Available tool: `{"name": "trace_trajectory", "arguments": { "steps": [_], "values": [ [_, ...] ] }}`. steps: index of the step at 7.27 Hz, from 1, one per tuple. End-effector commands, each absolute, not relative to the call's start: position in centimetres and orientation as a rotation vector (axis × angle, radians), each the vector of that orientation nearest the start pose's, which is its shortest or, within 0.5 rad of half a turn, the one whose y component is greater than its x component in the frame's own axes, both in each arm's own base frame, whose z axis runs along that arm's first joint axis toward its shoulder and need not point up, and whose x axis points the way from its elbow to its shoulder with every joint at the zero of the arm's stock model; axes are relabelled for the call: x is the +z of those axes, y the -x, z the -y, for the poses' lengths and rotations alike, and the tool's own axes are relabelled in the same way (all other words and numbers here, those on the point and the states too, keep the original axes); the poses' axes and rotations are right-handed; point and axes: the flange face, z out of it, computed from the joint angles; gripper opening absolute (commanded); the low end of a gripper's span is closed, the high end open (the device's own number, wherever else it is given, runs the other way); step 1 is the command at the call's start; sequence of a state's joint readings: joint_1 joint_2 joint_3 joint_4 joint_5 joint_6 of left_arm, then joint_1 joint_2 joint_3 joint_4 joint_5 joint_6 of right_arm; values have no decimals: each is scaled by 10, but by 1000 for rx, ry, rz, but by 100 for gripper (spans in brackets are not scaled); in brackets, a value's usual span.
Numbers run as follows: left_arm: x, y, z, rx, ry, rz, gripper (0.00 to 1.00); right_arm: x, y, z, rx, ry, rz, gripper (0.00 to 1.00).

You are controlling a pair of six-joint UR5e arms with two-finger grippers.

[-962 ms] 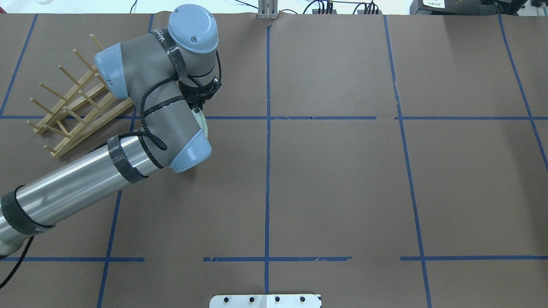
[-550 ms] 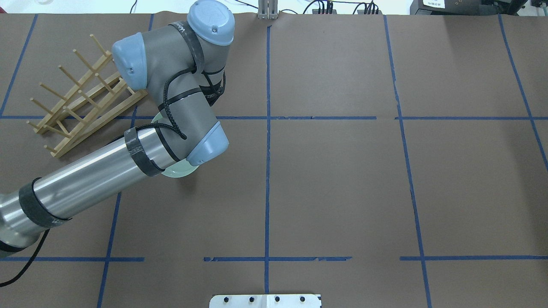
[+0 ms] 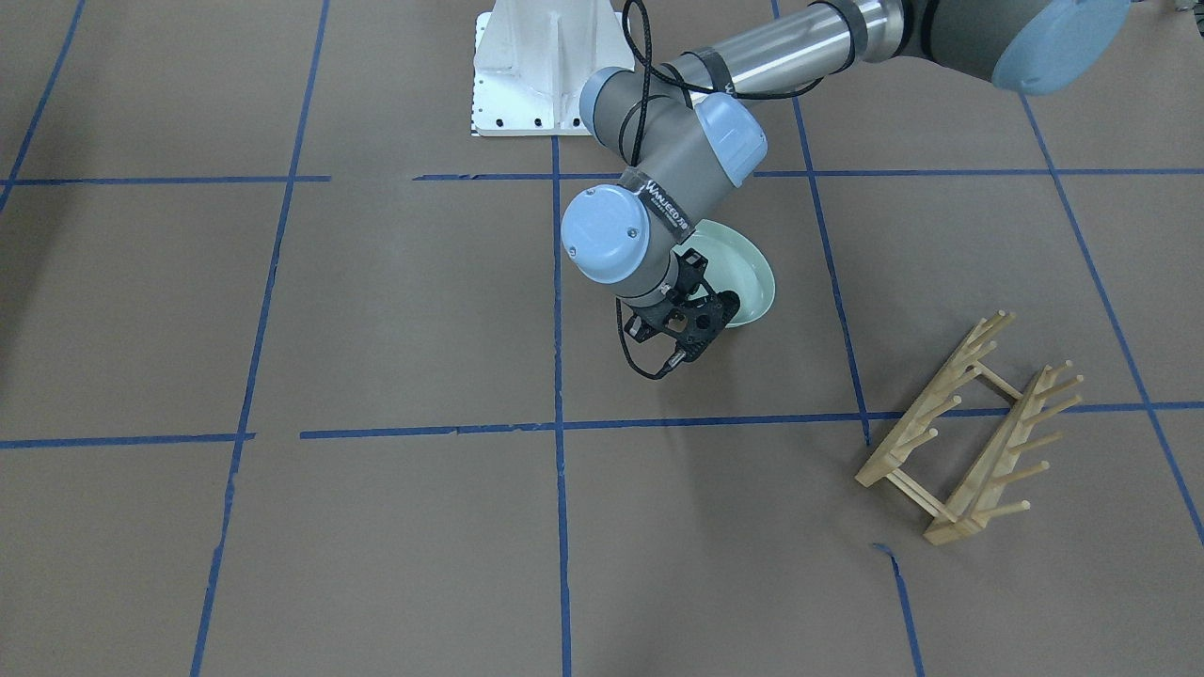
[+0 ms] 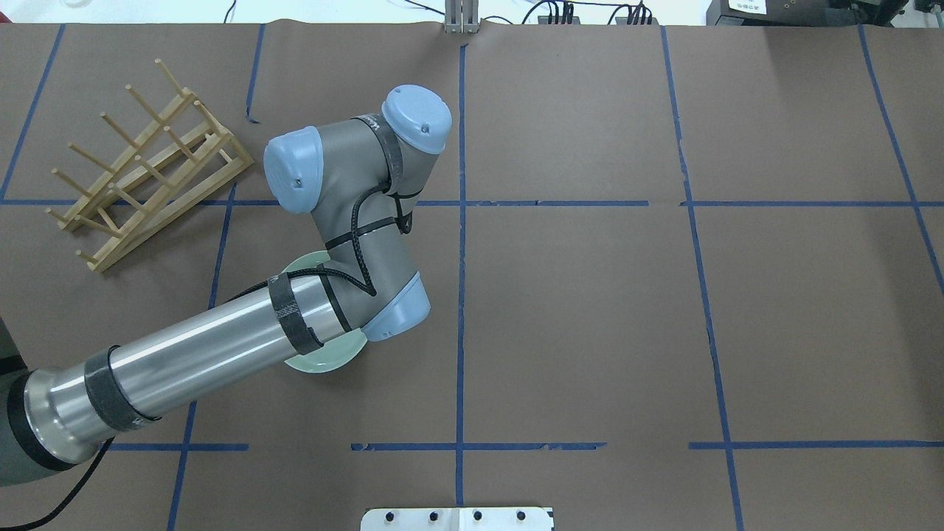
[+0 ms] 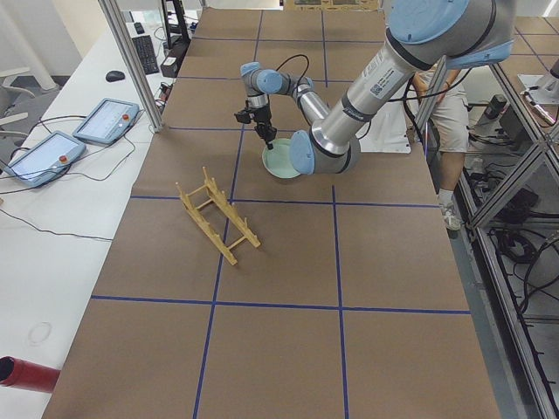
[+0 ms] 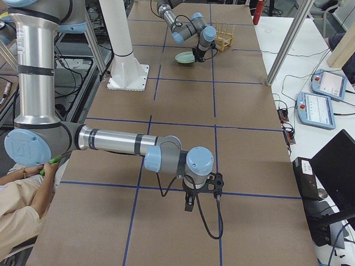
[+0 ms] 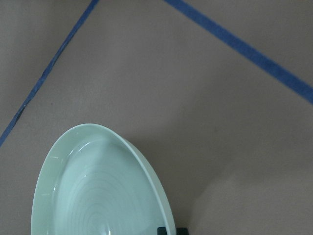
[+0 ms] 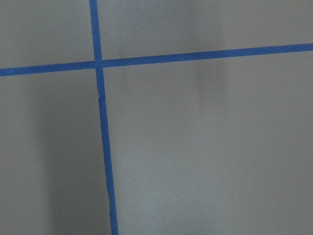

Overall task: Place plate on table
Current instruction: 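Swing the plate down flat onto the table beside the rack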

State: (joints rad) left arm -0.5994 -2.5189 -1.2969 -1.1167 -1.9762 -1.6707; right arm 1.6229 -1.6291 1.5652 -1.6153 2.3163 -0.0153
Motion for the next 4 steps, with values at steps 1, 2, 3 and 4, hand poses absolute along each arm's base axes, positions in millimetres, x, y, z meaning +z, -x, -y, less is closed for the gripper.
{"name": "trace_trajectory", "arguments": {
  "steps": [1, 2, 3, 4],
  "values": [
    [235, -585, 513, -634, 282, -292, 100, 696, -90, 454, 76, 79, 748, 100],
    [233, -582, 516, -632, 259, -295, 100, 696, -90, 454, 76, 79, 748, 100],
    [217, -569, 518, -603, 240, -332, 100, 696, -90, 454, 76, 79, 748, 100],
    [168, -506, 545, -651, 191, -466, 100, 696, -90, 454, 76, 79, 748, 100]
  ]
}}
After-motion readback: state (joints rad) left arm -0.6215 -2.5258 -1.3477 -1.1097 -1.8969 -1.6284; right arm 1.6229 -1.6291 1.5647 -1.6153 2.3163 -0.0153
